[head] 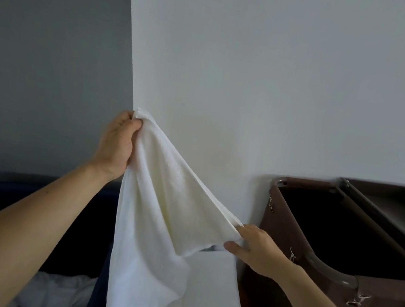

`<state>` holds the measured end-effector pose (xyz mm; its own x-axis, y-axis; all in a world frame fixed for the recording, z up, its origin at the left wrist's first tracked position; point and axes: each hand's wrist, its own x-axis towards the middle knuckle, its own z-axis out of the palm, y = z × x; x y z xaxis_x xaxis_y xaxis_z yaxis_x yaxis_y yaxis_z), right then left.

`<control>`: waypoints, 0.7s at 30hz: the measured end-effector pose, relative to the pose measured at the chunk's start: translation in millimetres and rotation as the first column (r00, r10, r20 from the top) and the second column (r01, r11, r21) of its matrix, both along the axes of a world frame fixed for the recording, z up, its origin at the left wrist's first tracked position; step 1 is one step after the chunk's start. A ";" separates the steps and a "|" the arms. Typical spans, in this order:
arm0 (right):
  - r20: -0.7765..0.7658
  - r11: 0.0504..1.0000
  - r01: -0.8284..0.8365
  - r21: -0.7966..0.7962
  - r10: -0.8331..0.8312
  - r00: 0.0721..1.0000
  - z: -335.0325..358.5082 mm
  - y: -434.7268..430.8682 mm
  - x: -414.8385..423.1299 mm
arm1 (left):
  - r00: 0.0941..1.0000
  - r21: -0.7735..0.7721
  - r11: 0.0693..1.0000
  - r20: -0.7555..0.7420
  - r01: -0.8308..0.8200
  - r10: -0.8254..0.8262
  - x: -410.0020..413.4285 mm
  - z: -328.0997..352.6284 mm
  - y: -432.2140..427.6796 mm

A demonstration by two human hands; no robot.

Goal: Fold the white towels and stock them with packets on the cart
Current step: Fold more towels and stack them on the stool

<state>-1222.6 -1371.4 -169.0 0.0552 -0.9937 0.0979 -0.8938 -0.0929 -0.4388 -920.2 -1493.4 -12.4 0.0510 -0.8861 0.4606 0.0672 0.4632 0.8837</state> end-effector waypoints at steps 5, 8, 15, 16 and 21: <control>-0.049 0.993 -0.095 -0.072 0.092 0.995 37.8 6.0 -1.3 | 0.936 -0.020 0.977 0.285 -0.211 0.208 30.7 -19.0 -21.2; -0.150 0.982 -0.162 -0.095 0.147 0.978 67.6 6.8 4.1 | 0.881 0.002 0.968 0.414 -0.253 0.229 52.2 -27.5 -31.4; -0.007 0.909 0.149 -0.389 -0.164 0.986 211.7 -13.8 24.2 | 0.990 0.213 0.974 0.130 -0.078 0.051 80.7 32.1 -62.6; 0.058 0.873 0.190 -0.449 -0.183 0.981 238.3 -15.6 29.7 | 0.999 0.204 0.978 0.022 -0.044 0.041 82.0 53.9 -66.1; 0.445 0.787 0.371 -0.492 -0.139 0.885 326.7 -20.2 58.3 | 0.991 0.104 0.994 -0.126 -0.034 0.048 77.1 138.7 -59.7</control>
